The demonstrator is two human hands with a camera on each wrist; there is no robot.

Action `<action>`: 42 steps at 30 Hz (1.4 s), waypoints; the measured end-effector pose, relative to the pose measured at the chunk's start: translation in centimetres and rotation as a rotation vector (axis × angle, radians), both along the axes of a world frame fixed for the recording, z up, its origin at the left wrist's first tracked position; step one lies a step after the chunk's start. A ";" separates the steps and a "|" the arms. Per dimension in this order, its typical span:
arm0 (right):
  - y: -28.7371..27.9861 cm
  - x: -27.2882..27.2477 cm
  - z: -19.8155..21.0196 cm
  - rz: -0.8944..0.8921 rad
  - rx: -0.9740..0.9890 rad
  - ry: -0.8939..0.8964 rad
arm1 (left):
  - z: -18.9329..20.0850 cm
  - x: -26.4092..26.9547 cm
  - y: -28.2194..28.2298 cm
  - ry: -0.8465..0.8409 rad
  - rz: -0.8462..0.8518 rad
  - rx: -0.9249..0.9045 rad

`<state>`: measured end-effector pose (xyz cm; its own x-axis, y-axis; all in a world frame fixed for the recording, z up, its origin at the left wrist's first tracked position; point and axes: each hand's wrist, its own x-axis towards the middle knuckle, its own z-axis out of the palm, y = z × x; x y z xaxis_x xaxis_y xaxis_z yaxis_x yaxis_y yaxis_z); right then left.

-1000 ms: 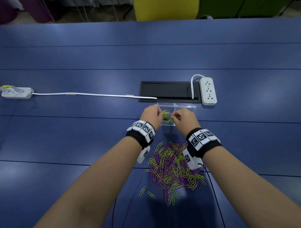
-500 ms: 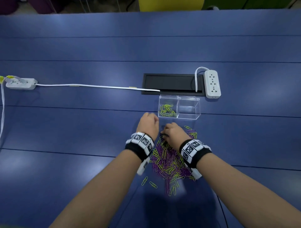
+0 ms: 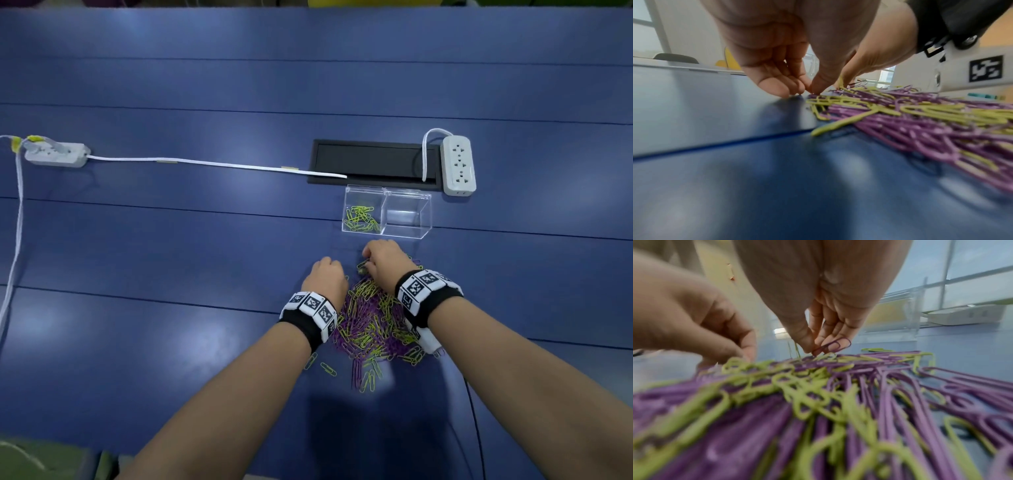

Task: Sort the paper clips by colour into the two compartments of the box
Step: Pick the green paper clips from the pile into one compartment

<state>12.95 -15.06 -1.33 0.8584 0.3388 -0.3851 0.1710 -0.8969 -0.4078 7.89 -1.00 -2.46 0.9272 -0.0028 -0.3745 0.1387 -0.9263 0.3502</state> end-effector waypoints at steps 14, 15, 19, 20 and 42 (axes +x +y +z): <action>-5.1 -6.3 1.2 -0.237 0.068 0.011 | 0.7 -1.3 -2.4 -0.120 -0.064 -0.232; -4.9 -6.7 0.8 -0.254 0.045 0.010 | 0.7 -1.5 -2.8 -0.084 -0.068 -0.213; -4.2 -7.2 -0.1 -0.323 0.047 -0.018 | 0.0 -1.7 -2.9 -0.021 -0.050 -0.158; -4.0 -7.2 -0.2 -0.341 0.059 -0.017 | -0.1 -1.7 -2.7 -0.015 -0.048 -0.159; -7.2 -6.0 1.4 -0.944 0.962 0.456 | 0.1 -0.9 1.2 0.151 0.478 -0.721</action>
